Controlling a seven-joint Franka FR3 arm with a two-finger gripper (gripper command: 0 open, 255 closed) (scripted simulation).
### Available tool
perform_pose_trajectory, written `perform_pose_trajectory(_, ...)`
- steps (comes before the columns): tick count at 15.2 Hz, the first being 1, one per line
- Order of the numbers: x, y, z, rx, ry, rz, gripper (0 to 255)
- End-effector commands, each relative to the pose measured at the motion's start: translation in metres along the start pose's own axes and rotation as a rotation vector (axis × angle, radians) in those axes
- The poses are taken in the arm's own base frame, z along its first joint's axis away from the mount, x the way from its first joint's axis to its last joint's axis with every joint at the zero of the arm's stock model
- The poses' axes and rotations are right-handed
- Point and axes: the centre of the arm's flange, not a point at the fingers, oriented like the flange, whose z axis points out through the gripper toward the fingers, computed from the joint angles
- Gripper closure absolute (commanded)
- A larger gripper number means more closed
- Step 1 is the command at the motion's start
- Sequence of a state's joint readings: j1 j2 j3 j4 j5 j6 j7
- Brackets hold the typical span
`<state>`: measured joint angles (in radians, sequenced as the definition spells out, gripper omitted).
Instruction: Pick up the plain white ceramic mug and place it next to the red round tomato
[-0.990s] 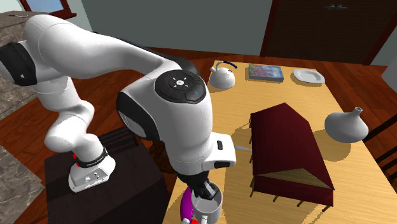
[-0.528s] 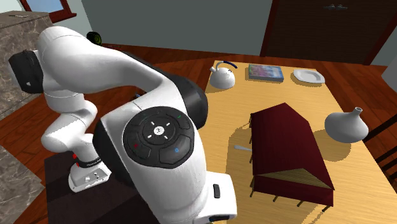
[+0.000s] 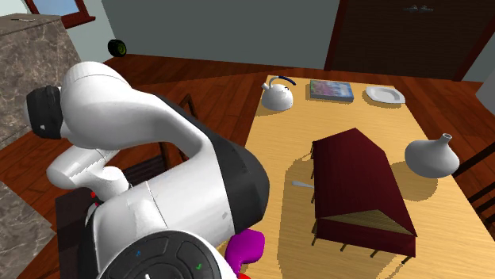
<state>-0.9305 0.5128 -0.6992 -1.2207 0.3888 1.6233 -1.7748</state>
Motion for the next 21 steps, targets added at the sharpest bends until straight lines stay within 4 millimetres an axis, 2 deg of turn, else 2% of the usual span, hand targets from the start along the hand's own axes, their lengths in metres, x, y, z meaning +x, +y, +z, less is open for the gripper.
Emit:
perform_pose_trajectory(1, -0.001, 0.0, 0.011, 0.0, 0.0, -0.001, 255)
perform_pose_trajectory(21, -0.008, -0.002, 0.116, 0.0, 0.0, -0.001, 255)
